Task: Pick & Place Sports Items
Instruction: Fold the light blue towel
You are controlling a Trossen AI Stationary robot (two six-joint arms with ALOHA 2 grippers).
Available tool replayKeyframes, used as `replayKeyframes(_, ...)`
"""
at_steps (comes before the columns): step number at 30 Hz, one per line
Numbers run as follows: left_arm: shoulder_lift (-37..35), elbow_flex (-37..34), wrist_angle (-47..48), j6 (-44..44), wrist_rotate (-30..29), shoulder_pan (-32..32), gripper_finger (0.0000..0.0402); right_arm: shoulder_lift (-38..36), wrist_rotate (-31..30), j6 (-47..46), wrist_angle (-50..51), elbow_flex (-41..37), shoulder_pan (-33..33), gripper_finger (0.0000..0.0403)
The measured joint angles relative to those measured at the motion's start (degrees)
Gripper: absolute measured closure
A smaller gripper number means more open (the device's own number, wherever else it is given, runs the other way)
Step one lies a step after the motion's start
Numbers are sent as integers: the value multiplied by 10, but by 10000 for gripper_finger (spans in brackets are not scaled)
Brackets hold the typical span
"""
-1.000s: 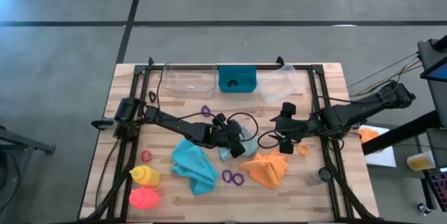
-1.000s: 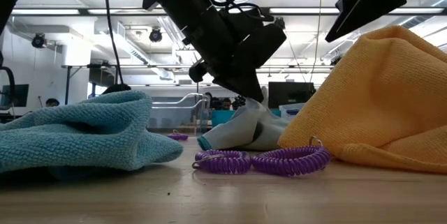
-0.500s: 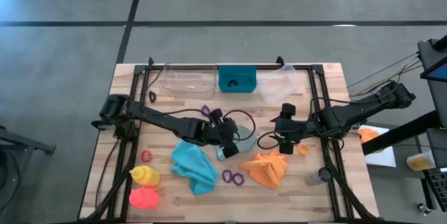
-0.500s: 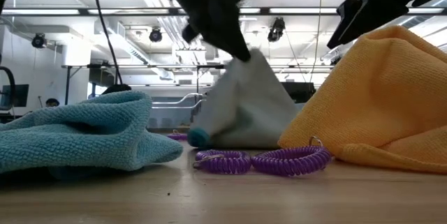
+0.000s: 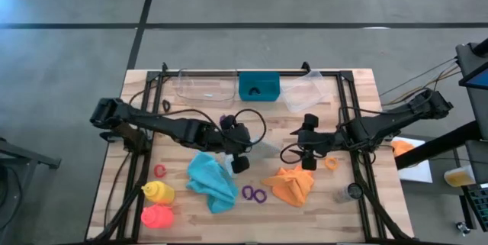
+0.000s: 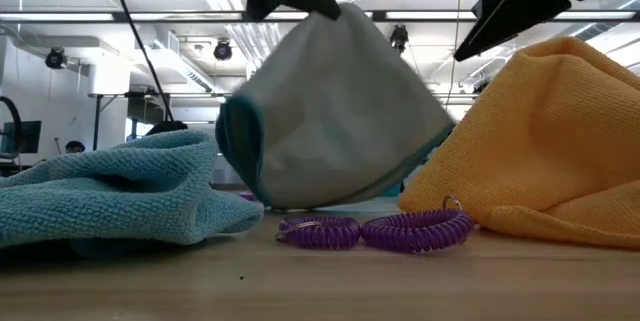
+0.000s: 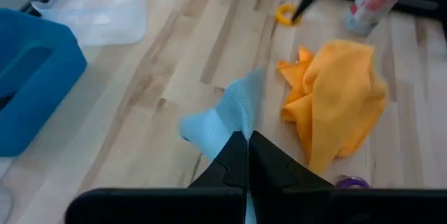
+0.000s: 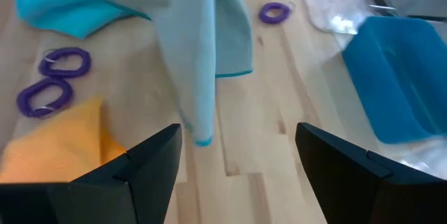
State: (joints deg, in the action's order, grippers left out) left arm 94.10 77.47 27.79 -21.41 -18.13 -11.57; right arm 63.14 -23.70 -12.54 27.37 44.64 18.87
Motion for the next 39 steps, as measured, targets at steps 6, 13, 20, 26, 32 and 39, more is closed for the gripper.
replayKeyframes(6,-26,0,1,-15,9,0,401,43,18,45,-54,0,0,120)
replayKeyframes(13,-39,0,6,-15,14,0,401,81,18,100,-132,0,0,120)
replayKeyframes(20,-39,-2,12,-11,36,0,401,98,17,130,-213,0,0,120)
replayKeyframes(26,-39,-2,15,-10,36,0,401,114,16,143,-223,0,0,120)
replayKeyframes(32,-42,-2,25,-10,13,0,401,129,16,147,-226,0,0,120)
replayKeyframes(39,-75,-2,83,-19,-30,8,401,130,15,153,-233,0,0,120)
